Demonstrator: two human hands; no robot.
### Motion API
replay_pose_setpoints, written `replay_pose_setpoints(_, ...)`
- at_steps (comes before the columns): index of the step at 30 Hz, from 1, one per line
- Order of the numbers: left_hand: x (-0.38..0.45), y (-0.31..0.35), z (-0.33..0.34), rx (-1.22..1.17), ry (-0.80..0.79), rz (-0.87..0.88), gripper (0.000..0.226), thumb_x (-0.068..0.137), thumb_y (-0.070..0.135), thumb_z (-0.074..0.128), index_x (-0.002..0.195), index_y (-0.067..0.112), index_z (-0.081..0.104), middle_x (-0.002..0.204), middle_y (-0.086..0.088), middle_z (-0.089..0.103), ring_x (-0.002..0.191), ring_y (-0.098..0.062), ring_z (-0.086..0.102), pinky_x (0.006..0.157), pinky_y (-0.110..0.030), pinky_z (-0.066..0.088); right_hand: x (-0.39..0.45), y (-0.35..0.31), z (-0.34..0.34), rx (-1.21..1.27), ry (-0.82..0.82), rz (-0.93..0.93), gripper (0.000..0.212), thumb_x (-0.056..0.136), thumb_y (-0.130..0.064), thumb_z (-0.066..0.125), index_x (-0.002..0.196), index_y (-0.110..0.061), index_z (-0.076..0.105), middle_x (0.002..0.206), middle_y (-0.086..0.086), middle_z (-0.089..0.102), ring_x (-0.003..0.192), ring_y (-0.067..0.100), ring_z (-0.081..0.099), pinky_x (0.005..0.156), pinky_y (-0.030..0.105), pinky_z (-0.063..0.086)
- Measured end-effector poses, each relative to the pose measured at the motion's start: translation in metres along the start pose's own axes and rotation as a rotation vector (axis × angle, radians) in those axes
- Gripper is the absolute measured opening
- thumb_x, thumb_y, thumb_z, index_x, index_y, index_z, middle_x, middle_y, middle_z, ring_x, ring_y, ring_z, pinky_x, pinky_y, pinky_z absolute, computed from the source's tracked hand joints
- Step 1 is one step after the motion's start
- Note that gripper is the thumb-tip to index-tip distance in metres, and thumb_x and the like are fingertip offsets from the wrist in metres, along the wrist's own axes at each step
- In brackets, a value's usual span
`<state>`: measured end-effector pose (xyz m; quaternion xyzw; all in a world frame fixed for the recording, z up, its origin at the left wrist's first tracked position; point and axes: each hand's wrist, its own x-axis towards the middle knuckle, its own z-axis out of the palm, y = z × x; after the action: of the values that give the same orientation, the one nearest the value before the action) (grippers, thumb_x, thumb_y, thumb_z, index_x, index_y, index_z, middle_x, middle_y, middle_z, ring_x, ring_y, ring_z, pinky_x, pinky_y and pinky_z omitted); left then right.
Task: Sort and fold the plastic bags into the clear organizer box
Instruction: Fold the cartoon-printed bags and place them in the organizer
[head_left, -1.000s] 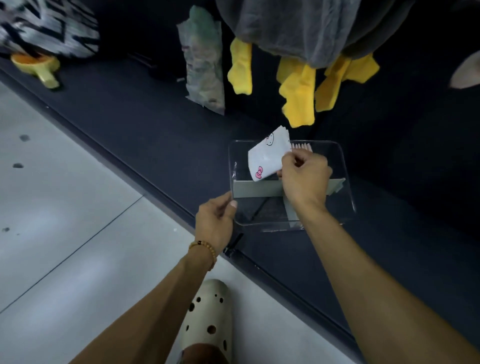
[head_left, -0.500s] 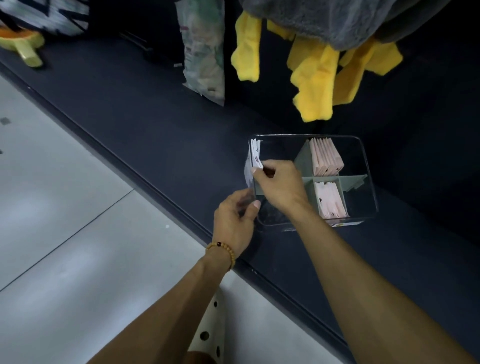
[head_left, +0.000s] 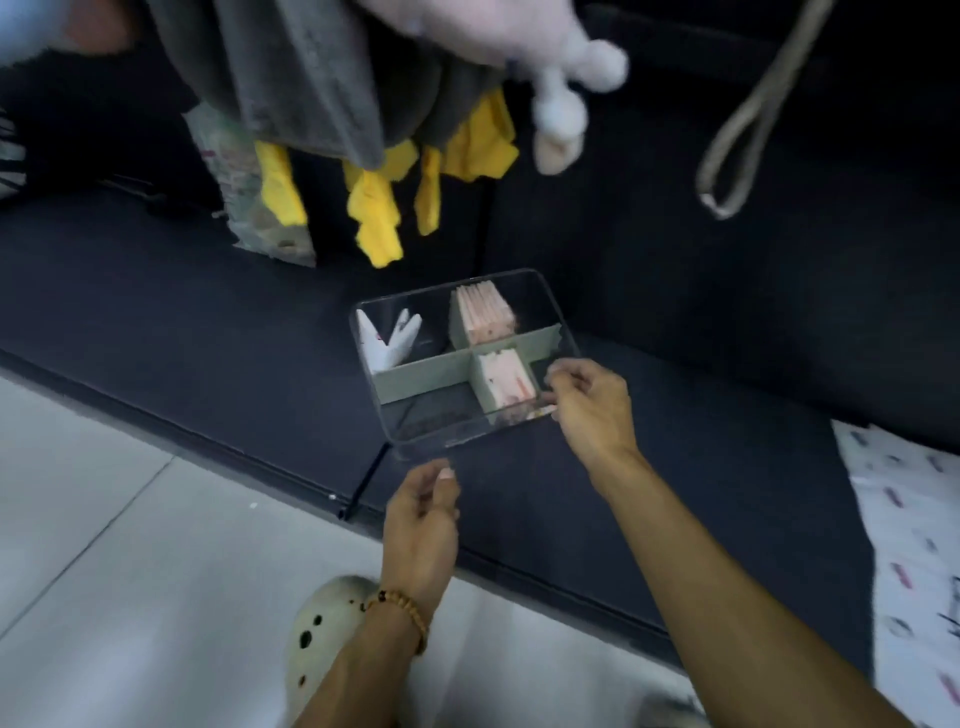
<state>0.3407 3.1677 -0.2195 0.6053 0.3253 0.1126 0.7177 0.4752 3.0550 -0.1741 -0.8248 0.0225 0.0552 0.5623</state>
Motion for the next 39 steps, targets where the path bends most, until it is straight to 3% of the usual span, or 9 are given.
replay_pose_setpoints(8,-0.084,-0.033,0.135,0.091,-0.370,-0.034,0.013,0.096,0.020,0.051,0.102,0.022,0.063,0.102,0.007,0.063,0.101,-0.014,0.061,0.091,-0.033,0.050,-0.088,0.135,-0.232,-0.026,0.520,0.307,0.013,0.095,-0.020,0.052,0.093,-0.020,0.064,0.100,0.005,0.071,0.091,0.024,0.067,0.091,0.048,0.051)
replay_pose_setpoints(12,-0.125,-0.062,0.205,0.226,-0.583,-0.012,0.015,0.096,0.019,0.051,0.105,0.023,0.063,0.109,0.005,0.063,0.102,-0.009,0.060,0.091,-0.028,0.049,-0.140,0.193,-0.326,-0.258,0.710,0.417,0.022,0.095,-0.026,0.051,0.108,-0.015,0.066,0.109,0.008,0.069,0.093,0.022,0.058,0.084,0.029,0.042)
replay_pose_setpoints(15,-0.148,-0.087,0.254,0.415,-0.735,0.119,0.019,0.094,0.024,0.055,0.112,0.021,0.061,0.113,0.004,0.062,0.099,-0.002,0.058,0.085,-0.012,0.047,-0.164,0.226,-0.376,-0.376,0.643,0.464,0.043,0.092,-0.036,0.057,0.129,-0.015,0.056,0.134,0.007,0.056,0.106,0.030,0.061,0.096,0.039,0.047)
replay_pose_setpoints(18,-0.159,-0.108,0.292,0.718,-0.945,0.433,0.032,0.091,0.028,0.058,0.123,0.022,0.056,0.126,0.006,0.053,0.116,-0.009,0.050,0.097,-0.024,0.043,-0.178,0.256,-0.400,-0.534,0.406,0.488,0.063,0.086,-0.042,0.066,0.141,-0.017,0.046,0.150,0.005,0.036,0.133,0.028,0.040,0.110,0.045,0.036)
replay_pose_setpoints(22,-0.151,-0.129,0.320,1.142,-1.219,0.848,0.058,0.091,0.035,0.056,0.144,0.025,0.035,0.154,0.009,0.025,0.143,-0.011,0.012,0.116,-0.033,0.018,-0.182,0.284,-0.399,-0.731,0.347,0.289,0.032,0.087,-0.030,0.068,0.115,-0.016,0.066,0.139,0.015,0.049,0.130,0.035,0.039,0.103,0.039,0.036)
replay_pose_setpoints(25,-0.147,-0.140,0.328,1.178,-1.184,0.958,0.042,0.093,0.039,0.053,0.133,0.027,0.051,0.148,0.010,0.035,0.142,-0.011,0.018,0.114,-0.028,0.013,-0.178,0.288,-0.395,-0.822,0.425,0.179,0.010,0.087,-0.020,0.064,0.090,-0.012,0.068,0.117,0.014,0.060,0.109,0.038,0.051,0.082,0.038,0.046)
replay_pose_setpoints(29,-0.157,-0.142,0.334,1.098,-1.017,1.024,0.013,0.094,0.027,0.053,0.097,0.023,0.064,0.112,0.009,0.054,0.111,-0.012,0.043,0.092,-0.024,0.030,-0.178,0.281,-0.400,-0.720,0.389,0.063,0.023,0.092,-0.029,0.053,0.080,-0.010,0.057,0.090,0.001,0.053,0.090,0.026,0.054,0.073,0.035,0.051)
replay_pose_setpoints(35,-0.150,-0.108,0.328,0.957,-0.811,0.756,0.009,0.094,0.025,0.050,0.085,0.021,0.052,0.076,0.000,0.060,0.070,-0.022,0.054,0.060,-0.030,0.038,-0.175,0.264,-0.390,-0.779,0.110,0.146,0.089,0.078,-0.068,0.056,0.148,-0.021,0.029,0.154,-0.003,0.032,0.143,0.016,0.023,0.117,0.041,0.017)
replay_pose_setpoints(39,-0.112,-0.073,0.292,0.798,-0.783,0.575,0.011,0.092,0.024,0.055,0.082,0.020,0.057,0.088,0.004,0.066,0.083,-0.018,0.060,0.069,-0.029,0.047,-0.154,0.246,-0.379,-0.908,0.126,0.031,0.047,0.090,-0.023,0.060,0.137,-0.019,0.051,0.142,0.003,0.051,0.134,0.022,0.042,0.114,0.039,0.024)
